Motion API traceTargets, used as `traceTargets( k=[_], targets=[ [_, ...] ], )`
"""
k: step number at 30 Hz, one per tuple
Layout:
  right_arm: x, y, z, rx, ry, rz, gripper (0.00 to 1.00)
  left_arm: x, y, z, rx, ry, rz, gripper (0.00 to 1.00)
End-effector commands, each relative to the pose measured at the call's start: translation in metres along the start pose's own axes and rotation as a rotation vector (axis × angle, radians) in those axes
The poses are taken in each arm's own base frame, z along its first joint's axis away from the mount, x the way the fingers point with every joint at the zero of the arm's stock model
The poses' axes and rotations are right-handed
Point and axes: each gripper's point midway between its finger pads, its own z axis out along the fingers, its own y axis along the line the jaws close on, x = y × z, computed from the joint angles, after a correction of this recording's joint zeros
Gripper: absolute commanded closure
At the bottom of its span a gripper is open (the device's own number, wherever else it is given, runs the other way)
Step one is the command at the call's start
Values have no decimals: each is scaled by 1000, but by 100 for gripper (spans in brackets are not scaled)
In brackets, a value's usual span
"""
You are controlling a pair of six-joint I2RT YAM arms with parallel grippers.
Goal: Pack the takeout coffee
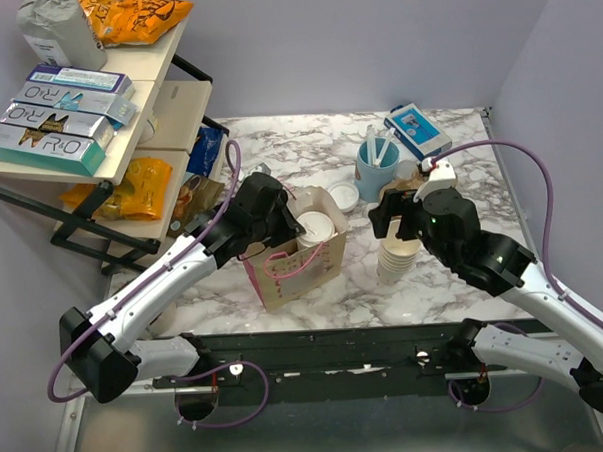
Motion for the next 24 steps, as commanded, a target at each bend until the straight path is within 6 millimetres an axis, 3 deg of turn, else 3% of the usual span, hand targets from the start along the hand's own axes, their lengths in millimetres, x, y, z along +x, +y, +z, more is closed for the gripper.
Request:
traceTargets(
  k=[1, 15, 24],
  targets=[
    [-5, -6, 2, 30, -37, 11, 0, 3, 0, 8, 15, 11, -6, 100],
    [-1, -11, 3, 53, -36, 1, 0, 27, 14, 24, -19, 82, -6, 100],
    [3, -10, 6, 50, -27, -1, 0, 31, 21, 28, -41, 90, -18, 100]
  ],
)
